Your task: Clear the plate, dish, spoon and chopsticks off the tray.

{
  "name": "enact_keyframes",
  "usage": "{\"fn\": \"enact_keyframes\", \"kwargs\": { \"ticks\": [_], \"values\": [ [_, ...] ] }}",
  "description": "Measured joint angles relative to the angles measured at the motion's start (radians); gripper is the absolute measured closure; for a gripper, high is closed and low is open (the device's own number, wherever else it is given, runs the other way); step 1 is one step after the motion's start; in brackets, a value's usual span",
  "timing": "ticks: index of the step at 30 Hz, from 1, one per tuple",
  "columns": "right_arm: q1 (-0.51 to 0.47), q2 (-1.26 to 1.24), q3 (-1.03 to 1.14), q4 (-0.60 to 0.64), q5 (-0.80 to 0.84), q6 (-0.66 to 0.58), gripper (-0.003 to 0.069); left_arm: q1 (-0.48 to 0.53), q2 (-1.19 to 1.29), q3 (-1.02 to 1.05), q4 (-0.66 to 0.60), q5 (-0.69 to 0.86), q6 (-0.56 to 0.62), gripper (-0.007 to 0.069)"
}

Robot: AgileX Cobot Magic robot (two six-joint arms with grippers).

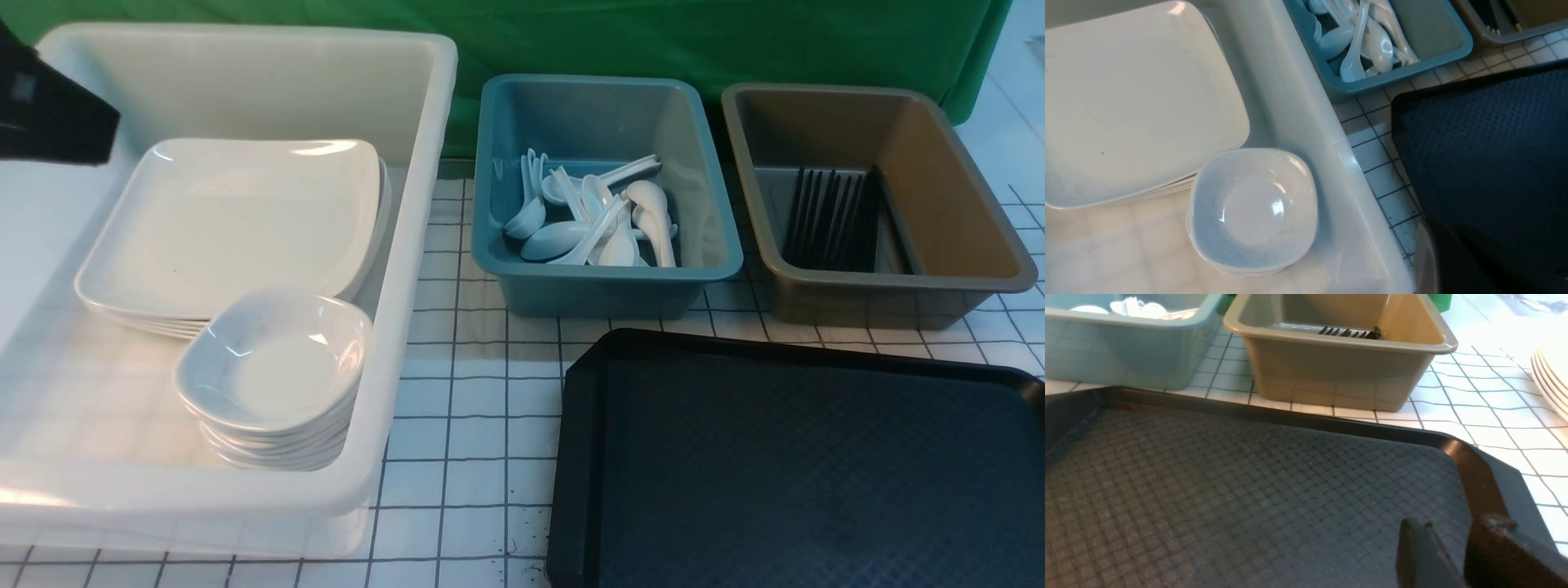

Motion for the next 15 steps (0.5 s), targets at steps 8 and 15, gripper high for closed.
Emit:
{"fn": "enact_keyframes", "kwargs": {
  "ticks": [8, 15],
  "values": [
    [0.0, 0.0, 0.0, 0.0, 0.0, 0.0, 0.0419, 0.0, -0.333, 0.174, -0.051, 0.001, -0.026, 0.062],
    [0.0, 0.0, 0.0, 0.0, 0.0, 0.0, 0.0419, 0.0, -0.599, 0.396, -0.081, -0.009, -0.033, 0.062]
  ]
}}
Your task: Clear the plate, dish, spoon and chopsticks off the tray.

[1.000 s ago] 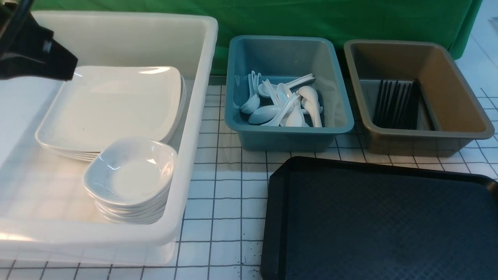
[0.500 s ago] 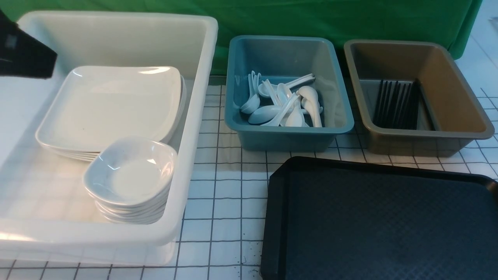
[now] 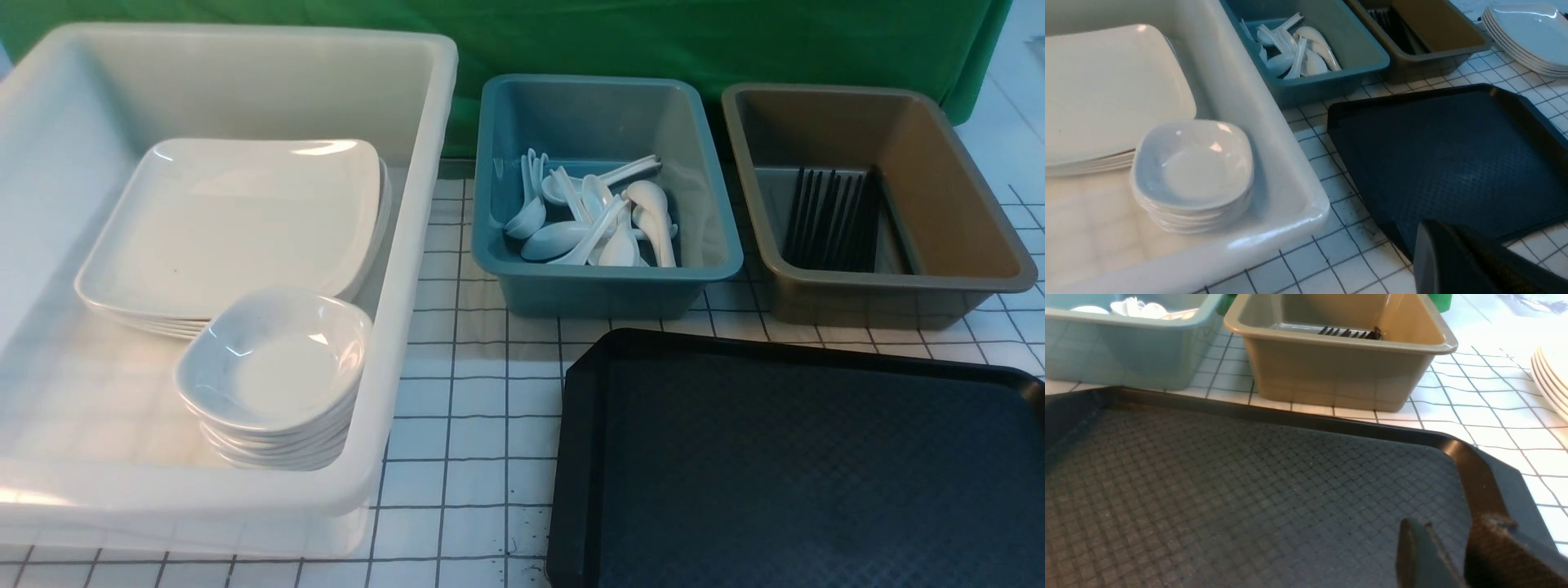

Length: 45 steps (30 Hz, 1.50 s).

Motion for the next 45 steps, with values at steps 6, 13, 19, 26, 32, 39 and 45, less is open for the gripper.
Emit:
{"fn": "enact_keyframes", "kwargs": {
  "ticks": [6, 13, 19, 26, 32, 39, 45],
  "values": [
    [0.0, 0.0, 0.0, 0.0, 0.0, 0.0, 0.0419, 0.0, -0.18, 0.12, -0.024, -0.148, 0.0, 0.062],
    [0.0, 0.0, 0.0, 0.0, 0.0, 0.0, 0.0419, 0.0, -0.226, 0.137, -0.08, -0.257, 0.007, 0.0615],
    [0.0, 0.0, 0.0, 0.0, 0.0, 0.0, 0.0419, 0.0, -0.226, 0.137, -0.056, -0.287, 0.036, 0.0606],
    [0.0, 0.0, 0.0, 0.0, 0.0, 0.0, 0.0419, 0.0, -0.226, 0.187, 0.026, -0.534, 0.058, 0.0605],
    [0.0, 0.0, 0.0, 0.0, 0.0, 0.0, 0.0419, 0.0, -0.224, 0.388, 0.082, -0.793, 0.068, 0.0605],
    [0.0, 0.0, 0.0, 0.0, 0.0, 0.0, 0.0419, 0.0, -0.266, 0.744, 0.275, -1.1, 0.037, 0.0605],
    [0.0, 0.0, 0.0, 0.0, 0.0, 0.0, 0.0419, 0.0, -0.347, 0.922, 0.381, -1.118, -0.143, 0.0605]
  ]
}}
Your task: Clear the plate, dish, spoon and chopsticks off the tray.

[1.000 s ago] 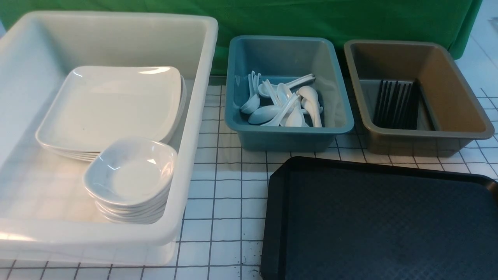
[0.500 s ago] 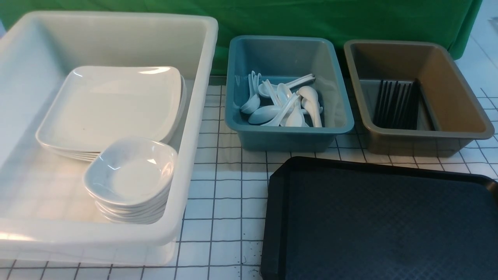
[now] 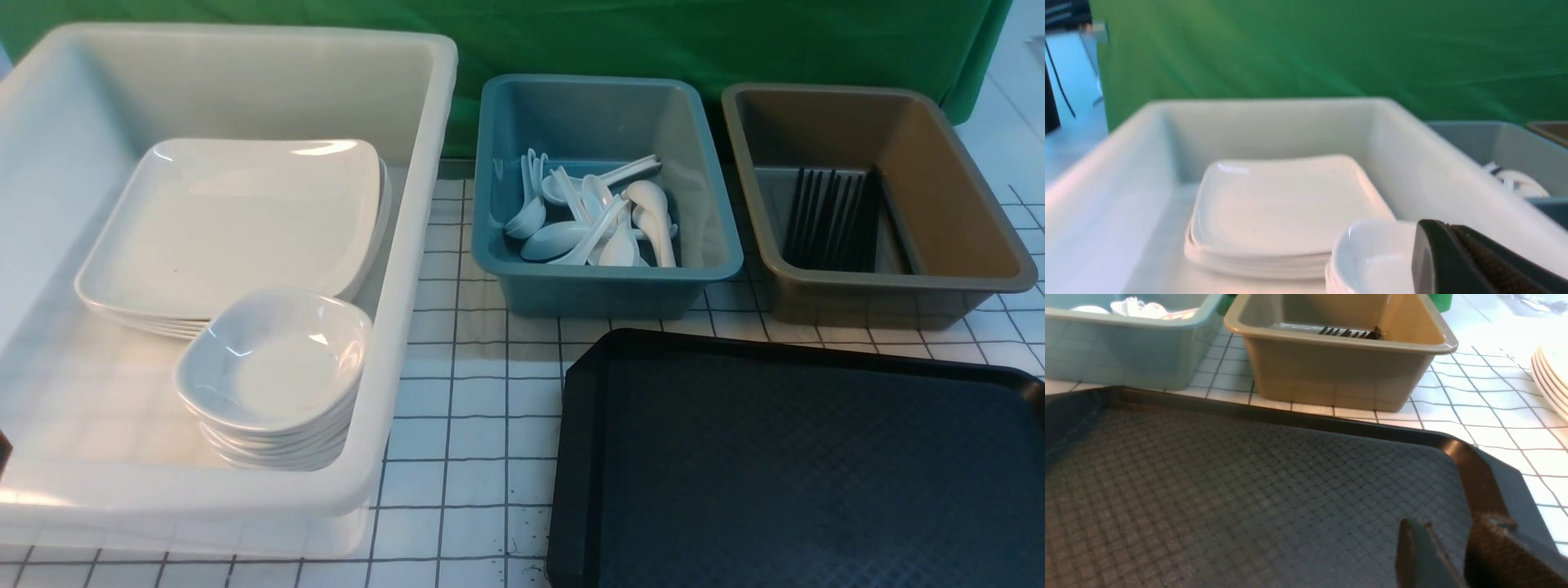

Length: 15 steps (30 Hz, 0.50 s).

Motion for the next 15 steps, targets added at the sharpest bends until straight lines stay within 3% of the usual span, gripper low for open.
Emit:
{"fn": "enact_keyframes", "kwargs": {
  "ticks": [7, 15],
  "values": [
    [0.0, 0.0, 0.0, 0.0, 0.0, 0.0, 0.0419, 0.005, -0.044, 0.08, 0.031, 0.017, -0.051, 0.0604],
    [0.0, 0.0, 0.0, 0.0, 0.0, 0.0, 0.0419, 0.034, -0.044, 0.081, 0.035, 0.142, -0.07, 0.0604]
  ]
}}
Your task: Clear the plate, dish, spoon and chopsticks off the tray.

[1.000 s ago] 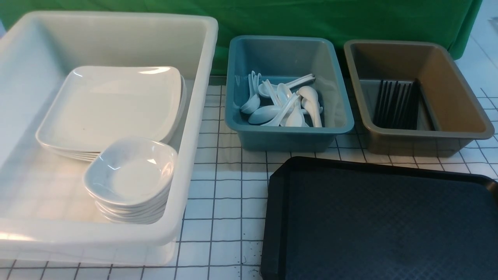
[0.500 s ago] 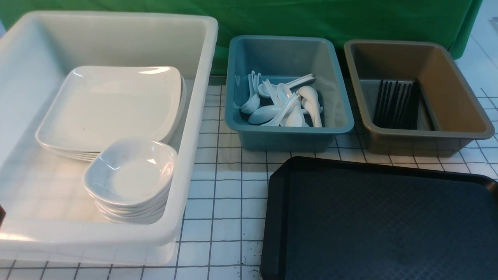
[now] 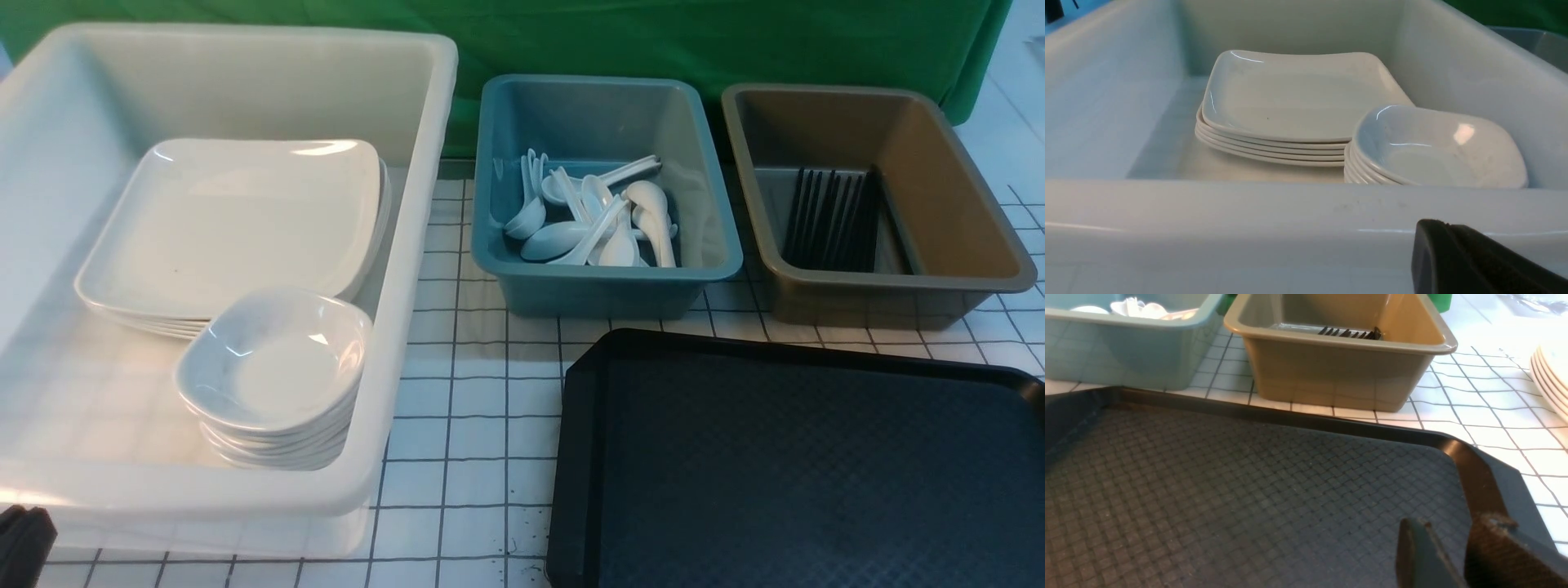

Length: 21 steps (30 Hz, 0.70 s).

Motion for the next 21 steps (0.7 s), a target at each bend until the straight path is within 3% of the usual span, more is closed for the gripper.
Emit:
{"fn": "enact_keyframes", "kwargs": {
  "ticks": [21],
  "values": [
    [0.0, 0.0, 0.0, 0.0, 0.0, 0.0, 0.0419, 0.0, 0.0, 0.0, 0.0, -0.004, 0.039, 0.0604]
  ]
}}
